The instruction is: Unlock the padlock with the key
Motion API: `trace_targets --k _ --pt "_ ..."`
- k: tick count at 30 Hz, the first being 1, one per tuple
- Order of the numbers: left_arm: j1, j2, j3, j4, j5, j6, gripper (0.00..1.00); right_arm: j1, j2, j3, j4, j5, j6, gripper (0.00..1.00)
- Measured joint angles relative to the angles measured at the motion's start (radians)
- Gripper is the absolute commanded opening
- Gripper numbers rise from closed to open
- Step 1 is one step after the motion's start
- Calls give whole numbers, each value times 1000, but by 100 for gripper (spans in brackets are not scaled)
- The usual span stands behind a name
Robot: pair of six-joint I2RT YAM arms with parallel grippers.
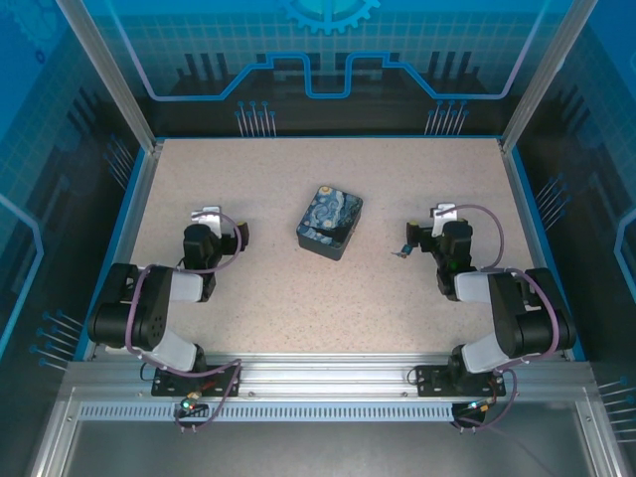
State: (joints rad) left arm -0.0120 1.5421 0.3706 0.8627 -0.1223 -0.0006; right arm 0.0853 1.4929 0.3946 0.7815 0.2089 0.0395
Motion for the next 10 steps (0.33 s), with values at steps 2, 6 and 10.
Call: trace_targets --k 2,6,10 --pt "0 0 0 0 2 0 99 0 0 0 -2 0 0 100" --pt "0 0 0 0 8 0 99 -1 0 0 -4 -4 0 100" --pt "0 0 0 0 8 0 99 -6 0 3 -5 -18 0 100"
